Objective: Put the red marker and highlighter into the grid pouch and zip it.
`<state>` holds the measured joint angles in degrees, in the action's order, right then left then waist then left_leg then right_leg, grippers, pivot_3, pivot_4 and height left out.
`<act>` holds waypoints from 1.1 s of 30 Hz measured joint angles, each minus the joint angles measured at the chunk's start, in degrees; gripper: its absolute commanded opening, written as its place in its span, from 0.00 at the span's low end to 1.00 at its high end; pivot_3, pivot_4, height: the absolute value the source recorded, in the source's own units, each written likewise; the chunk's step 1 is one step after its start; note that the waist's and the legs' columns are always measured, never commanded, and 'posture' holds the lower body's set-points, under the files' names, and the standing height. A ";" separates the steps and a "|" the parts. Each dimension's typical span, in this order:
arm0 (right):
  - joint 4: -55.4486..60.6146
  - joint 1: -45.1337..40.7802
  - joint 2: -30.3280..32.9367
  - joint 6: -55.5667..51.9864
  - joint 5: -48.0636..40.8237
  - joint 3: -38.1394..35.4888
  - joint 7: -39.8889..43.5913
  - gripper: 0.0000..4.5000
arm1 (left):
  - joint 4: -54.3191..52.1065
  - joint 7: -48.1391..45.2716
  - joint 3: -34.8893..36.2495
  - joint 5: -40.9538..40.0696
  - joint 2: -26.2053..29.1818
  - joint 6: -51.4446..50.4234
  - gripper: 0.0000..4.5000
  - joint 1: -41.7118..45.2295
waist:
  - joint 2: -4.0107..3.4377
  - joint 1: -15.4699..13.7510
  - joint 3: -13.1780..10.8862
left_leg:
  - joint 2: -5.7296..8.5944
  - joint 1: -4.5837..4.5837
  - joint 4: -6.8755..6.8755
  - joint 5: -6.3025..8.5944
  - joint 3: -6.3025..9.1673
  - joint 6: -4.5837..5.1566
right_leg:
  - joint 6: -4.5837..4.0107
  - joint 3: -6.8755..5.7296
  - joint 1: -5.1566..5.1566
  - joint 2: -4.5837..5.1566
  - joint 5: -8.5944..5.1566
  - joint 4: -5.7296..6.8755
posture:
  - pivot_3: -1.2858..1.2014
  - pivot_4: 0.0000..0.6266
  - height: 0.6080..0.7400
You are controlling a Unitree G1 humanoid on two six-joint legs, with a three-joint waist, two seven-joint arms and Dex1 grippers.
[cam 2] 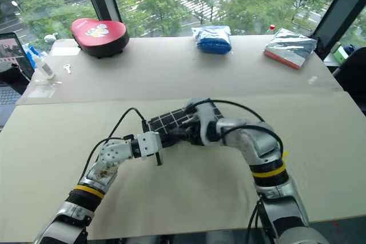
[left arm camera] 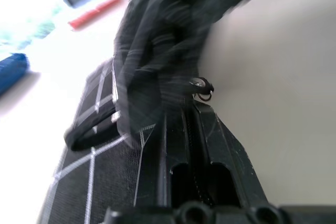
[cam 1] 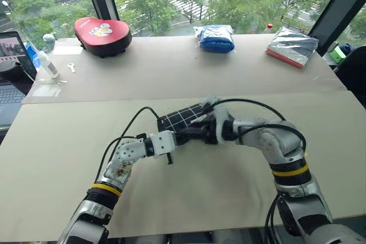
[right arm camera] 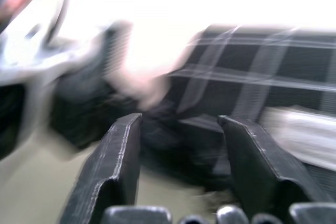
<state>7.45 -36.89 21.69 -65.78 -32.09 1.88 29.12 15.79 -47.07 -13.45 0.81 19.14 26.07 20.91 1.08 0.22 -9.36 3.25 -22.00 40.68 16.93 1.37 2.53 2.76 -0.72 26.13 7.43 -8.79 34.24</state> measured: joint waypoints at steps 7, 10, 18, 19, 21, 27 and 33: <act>0.09 0.00 -0.31 0.23 0.43 0.05 -0.85 1.00 | -0.09 0.54 0.12 -0.07 -0.11 0.00 0.00 0.01 | -0.01 0.52 0.00 | -0.01 0.00 0.02 0.02 -0.01 0.04 | 0.00 0.02 0.01 -0.03 0.00 0.08 | 0.52 0.24 1.00; -0.05 -0.08 -0.61 0.14 0.39 0.02 -1.06 1.00 | -0.09 0.58 0.12 -0.08 -0.12 0.00 0.00 0.01 | -0.01 0.53 0.00 | -0.01 0.00 0.05 0.03 -0.01 0.06 | 0.00 0.02 0.00 -0.03 0.00 0.08 | 0.52 0.24 1.00; 0.17 -1.22 -2.89 -2.14 -1.48 0.03 0.03 1.00 | -0.09 0.82 0.12 -0.17 -0.34 0.00 0.00 0.01 | -0.01 0.54 0.00 | -0.02 0.00 0.06 0.03 0.00 0.06 | 0.00 0.02 0.01 -0.03 0.00 0.11 | 0.52 0.24 1.00; 0.42 -1.22 -2.88 -2.50 -1.97 0.19 0.51 1.00 | -0.08 0.85 0.12 -0.18 -0.32 0.01 0.00 0.01 | -0.01 0.52 0.00 | -0.02 0.00 0.06 0.04 0.00 0.06 | 0.00 0.02 0.01 -0.03 0.00 0.11 | 0.52 0.24 1.00; 1.20 -1.22 -2.85 -3.12 -2.65 1.30 1.14 1.00 | -0.08 0.91 0.12 -0.18 -0.33 0.01 0.00 0.01 | -0.01 0.52 0.00 | -0.02 0.00 0.07 0.04 0.00 0.07 | 0.00 0.02 0.00 -0.03 0.00 0.11 | 0.52 0.24 1.00; 2.09 -1.04 -2.20 -3.14 -2.40 4.79 2.06 0.88 | -0.08 1.07 0.12 -0.18 -0.31 0.01 0.00 0.01 | -0.01 0.51 0.00 | -0.01 0.00 0.08 0.04 0.00 0.06 | 0.00 0.02 0.00 -0.03 0.00 0.13 | 0.52 0.24 1.00; -0.45 -1.36 -3.02 0.00 0.43 6.27 0.53 0.45 | 0.12 1.08 -0.14 -0.05 -0.23 -0.12 0.00 -0.52 | -0.01 0.53 0.00 | 0.00 0.01 0.09 0.03 -0.01 0.06 | 0.00 0.02 0.01 -0.03 0.00 0.16 | 0.52 0.24 1.00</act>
<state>7.00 -38.25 18.67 -65.79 -31.66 8.16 29.65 15.91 -46.00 -13.58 0.76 18.91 25.95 20.40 1.08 0.76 -9.36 3.26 -21.99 40.77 16.96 1.37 2.58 2.76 -0.70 26.14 7.40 -8.79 34.41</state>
